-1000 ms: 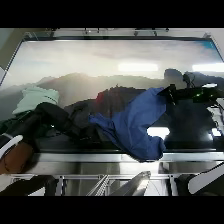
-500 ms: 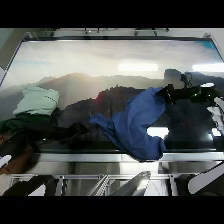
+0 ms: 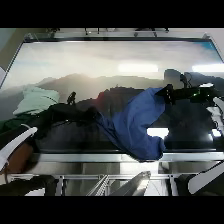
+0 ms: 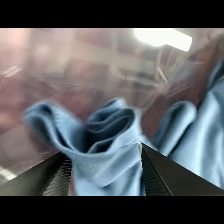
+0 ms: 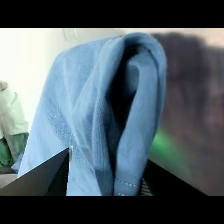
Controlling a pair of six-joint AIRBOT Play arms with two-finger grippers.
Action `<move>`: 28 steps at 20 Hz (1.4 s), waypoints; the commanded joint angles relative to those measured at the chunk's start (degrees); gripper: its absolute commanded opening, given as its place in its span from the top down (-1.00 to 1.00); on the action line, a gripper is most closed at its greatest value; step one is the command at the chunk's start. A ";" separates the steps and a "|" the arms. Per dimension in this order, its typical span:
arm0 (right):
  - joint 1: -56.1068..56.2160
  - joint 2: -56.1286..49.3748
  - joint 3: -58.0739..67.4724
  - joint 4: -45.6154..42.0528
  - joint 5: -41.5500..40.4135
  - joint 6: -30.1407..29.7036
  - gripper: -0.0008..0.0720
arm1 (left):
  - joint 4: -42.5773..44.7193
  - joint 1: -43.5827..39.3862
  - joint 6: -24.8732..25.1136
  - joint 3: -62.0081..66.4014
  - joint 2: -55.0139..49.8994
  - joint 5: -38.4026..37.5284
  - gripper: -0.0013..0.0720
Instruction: Fold the shirts.
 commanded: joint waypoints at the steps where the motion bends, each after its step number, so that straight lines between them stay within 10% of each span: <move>1: -0.02 0.04 0.07 3.72 1.03 0.00 0.67 | 0.57 -4.28 -0.15 7.28 -4.42 1.84 0.41; 2: -0.09 0.04 0.07 5.44 2.32 -0.55 0.92 | 0.59 -4.70 0.07 8.52 -4.66 2.60 0.92; 8: -4.07 8.50 0.17 25.35 21.07 -10.88 0.92 | 0.44 2.01 8.24 18.08 6.97 14.97 0.92; 14: -12.98 41.16 0.17 43.50 30.10 -16.06 0.92 | 0.42 16.65 8.83 39.69 32.20 30.34 0.92; 22: -16.52 81.31 0.15 22.05 3.50 -18.91 0.92 | 0.50 25.03 4.96 74.16 32.50 45.09 0.92; 28: -16.46 77.31 -5.90 14.25 1.49 -14.03 0.92 | 0.59 24.96 5.62 69.57 19.61 47.76 0.92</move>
